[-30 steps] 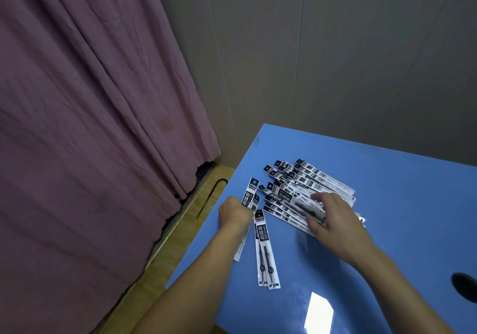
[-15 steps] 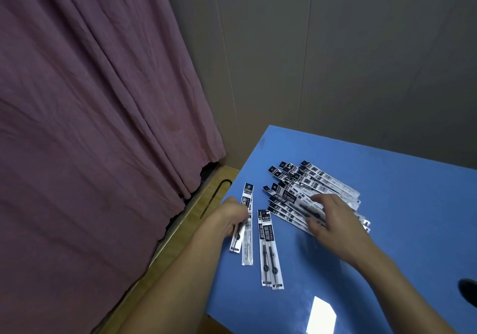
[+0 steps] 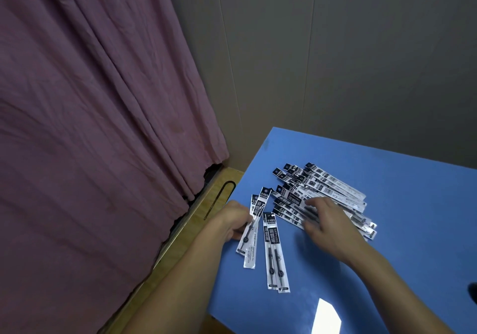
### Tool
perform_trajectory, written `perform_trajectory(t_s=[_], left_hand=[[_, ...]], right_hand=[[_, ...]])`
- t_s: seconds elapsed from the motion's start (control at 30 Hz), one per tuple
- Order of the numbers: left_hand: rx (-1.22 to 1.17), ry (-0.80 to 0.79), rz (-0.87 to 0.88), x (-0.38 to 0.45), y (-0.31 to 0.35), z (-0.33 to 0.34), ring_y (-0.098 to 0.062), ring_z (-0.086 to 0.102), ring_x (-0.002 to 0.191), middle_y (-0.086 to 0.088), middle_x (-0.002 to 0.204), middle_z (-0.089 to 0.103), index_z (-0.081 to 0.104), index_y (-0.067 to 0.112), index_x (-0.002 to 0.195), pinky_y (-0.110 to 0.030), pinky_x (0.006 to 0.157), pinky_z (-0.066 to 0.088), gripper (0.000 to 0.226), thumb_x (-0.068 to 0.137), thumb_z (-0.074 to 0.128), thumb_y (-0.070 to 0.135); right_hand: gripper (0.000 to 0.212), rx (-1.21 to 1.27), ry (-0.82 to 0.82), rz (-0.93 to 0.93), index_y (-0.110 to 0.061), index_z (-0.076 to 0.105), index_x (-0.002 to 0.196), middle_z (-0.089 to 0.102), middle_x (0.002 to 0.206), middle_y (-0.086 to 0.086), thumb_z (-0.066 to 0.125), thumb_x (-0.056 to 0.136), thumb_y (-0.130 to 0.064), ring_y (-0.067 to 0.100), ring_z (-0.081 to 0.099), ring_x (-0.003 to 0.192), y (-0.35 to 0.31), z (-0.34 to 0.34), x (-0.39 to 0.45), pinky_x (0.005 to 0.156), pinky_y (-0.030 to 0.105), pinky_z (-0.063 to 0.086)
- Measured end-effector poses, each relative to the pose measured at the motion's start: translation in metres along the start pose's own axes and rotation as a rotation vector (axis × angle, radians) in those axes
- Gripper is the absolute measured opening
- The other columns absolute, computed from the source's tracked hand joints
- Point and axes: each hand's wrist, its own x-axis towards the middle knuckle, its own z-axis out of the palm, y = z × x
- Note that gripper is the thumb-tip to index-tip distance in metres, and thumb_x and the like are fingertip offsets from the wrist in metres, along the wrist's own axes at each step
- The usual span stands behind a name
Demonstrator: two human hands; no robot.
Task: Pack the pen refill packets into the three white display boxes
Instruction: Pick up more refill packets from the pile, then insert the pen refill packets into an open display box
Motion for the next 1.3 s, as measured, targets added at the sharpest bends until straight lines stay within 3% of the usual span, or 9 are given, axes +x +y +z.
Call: perform_trajectory(t_s=[0.1, 0.23, 0.47, 0.67, 0.8, 0.97, 1.07, 1.17, 1.3], left_hand=[[-0.03, -0.055, -0.008, 0.003, -0.005, -0.005, -0.019, 0.069, 0.065, -0.014, 0.092, 0.078, 0.067, -0.002, 0.109, -0.03, 0.056, 0.058, 0.018, 0.094, 0.062, 0.008], [-0.017, -0.043, 0.057, 0.009, -0.015, -0.012, -0.025, 0.066, 0.077, -0.027, 0.105, 0.072, 0.07, -0.011, 0.102, -0.048, 0.082, 0.06, 0.024, 0.084, 0.077, 0.003], [-0.054, -0.144, 0.27, 0.037, 0.016, -0.037, -0.02, 0.071, 0.072, -0.009, 0.083, 0.076, 0.07, -0.003, 0.1, -0.037, 0.073, 0.062, 0.01, 0.09, 0.07, 0.001], [0.15, -0.258, 0.581, 0.04, 0.057, -0.039, -0.011, 0.059, 0.059, -0.002, 0.07, 0.069, 0.075, 0.001, 0.089, -0.019, 0.054, 0.045, 0.011, 0.091, 0.071, 0.01], [0.273, -0.302, 0.737, 0.03, 0.065, -0.024, -0.017, 0.053, 0.059, -0.006, 0.069, 0.066, 0.07, 0.015, 0.069, -0.028, 0.059, 0.045, 0.021, 0.089, 0.069, 0.019], [0.442, -0.335, 0.906, 0.003, 0.065, 0.005, -0.013, 0.055, 0.07, -0.012, 0.087, 0.072, 0.073, 0.007, 0.085, -0.026, 0.061, 0.041, 0.018, 0.088, 0.063, 0.022], [0.482, -0.408, 0.944, -0.015, 0.07, 0.029, -0.014, 0.062, 0.074, -0.005, 0.084, 0.074, 0.075, 0.01, 0.084, -0.025, 0.064, 0.044, 0.015, 0.089, 0.064, 0.019], [0.474, -0.459, 0.969, -0.034, 0.072, 0.058, -0.014, 0.057, 0.064, -0.002, 0.073, 0.071, 0.075, 0.01, 0.08, -0.024, 0.057, 0.04, 0.014, 0.088, 0.065, 0.016], [0.492, -0.453, 0.981, -0.058, 0.068, 0.093, -0.019, 0.058, 0.067, -0.012, 0.079, 0.073, 0.074, 0.007, 0.081, -0.027, 0.061, 0.041, 0.013, 0.086, 0.068, 0.018]], right_hand=[[0.049, -0.006, -0.023, 0.008, -0.013, 0.049, 0.137, 0.052, 0.131, 0.006, 0.062, 0.091, -0.025, 0.022, 0.052, 0.12, -0.008, 0.007, 0.012, 0.1, 0.031, 0.043], [0.047, -0.046, -0.031, 0.034, -0.013, 0.05, 0.135, 0.053, 0.128, 0.006, 0.061, 0.091, -0.024, 0.023, 0.052, 0.117, -0.018, 0.011, 0.024, 0.098, 0.032, 0.044], [0.048, -0.119, 0.038, 0.172, -0.011, 0.047, 0.137, 0.052, 0.132, 0.01, 0.059, 0.093, -0.028, 0.026, 0.051, 0.119, -0.028, 0.011, 0.023, 0.097, 0.033, 0.043], [0.047, -0.15, 0.185, 0.369, -0.013, 0.048, 0.136, 0.052, 0.136, 0.008, 0.058, 0.094, -0.031, 0.028, 0.051, 0.122, -0.049, 0.009, -0.001, 0.1, 0.037, 0.044], [0.048, -0.144, 0.268, 0.5, -0.01, 0.049, 0.135, 0.054, 0.137, 0.011, 0.059, 0.092, -0.027, 0.03, 0.049, 0.125, -0.061, 0.009, -0.032, 0.104, 0.037, 0.041], [0.047, -0.12, 0.311, 0.69, -0.007, 0.048, 0.134, 0.053, 0.137, 0.014, 0.058, 0.091, -0.022, 0.031, 0.05, 0.125, -0.065, 0.01, -0.084, 0.102, 0.037, 0.042], [0.05, -0.102, 0.336, 0.805, -0.007, 0.045, 0.137, 0.052, 0.139, 0.012, 0.056, 0.091, -0.023, 0.029, 0.049, 0.127, -0.063, 0.007, -0.116, 0.103, 0.038, 0.043], [0.052, -0.115, 0.347, 0.906, -0.007, 0.042, 0.14, 0.048, 0.141, 0.012, 0.055, 0.092, -0.026, 0.031, 0.045, 0.13, -0.059, -0.001, -0.149, 0.103, 0.041, 0.043], [0.046, -0.14, 0.327, 1.035, -0.006, 0.044, 0.131, 0.049, 0.133, 0.015, 0.055, 0.094, -0.032, 0.034, 0.046, 0.123, -0.044, -0.017, -0.195, 0.097, 0.042, 0.046]])
